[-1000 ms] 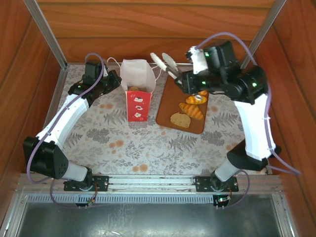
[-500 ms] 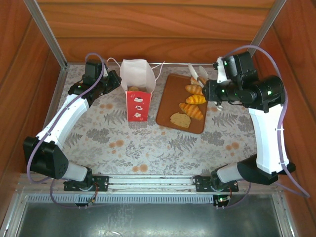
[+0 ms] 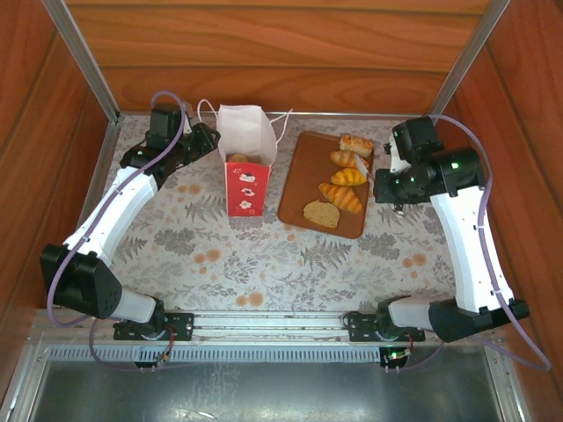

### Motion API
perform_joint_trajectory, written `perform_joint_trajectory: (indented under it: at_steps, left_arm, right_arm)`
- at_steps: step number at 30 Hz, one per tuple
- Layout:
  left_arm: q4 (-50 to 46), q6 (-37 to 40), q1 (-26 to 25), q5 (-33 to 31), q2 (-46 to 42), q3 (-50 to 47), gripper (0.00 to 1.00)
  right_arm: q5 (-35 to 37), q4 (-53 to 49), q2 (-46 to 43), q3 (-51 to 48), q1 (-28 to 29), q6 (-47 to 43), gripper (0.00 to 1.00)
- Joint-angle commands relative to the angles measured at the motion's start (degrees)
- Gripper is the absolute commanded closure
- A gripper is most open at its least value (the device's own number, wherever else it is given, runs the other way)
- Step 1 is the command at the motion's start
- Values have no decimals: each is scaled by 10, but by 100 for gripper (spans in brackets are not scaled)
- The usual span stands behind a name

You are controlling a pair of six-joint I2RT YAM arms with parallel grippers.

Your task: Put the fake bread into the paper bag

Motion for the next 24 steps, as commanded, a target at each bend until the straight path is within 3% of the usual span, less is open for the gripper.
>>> perform_joint_trajectory:
  at_steps: [1, 14, 24]
  left_arm:
    - [1, 15, -1, -11, -20, 8, 55]
    - [1, 38, 12, -31, -52, -15, 32]
    - [1, 38, 18, -31, -60, -33, 28]
  right_arm:
    - [-11, 31, 3, -30, -14, -42, 54]
    - [26, 64, 58, -98, -24, -207, 51]
    - [31, 89, 80, -129, -35, -301, 46]
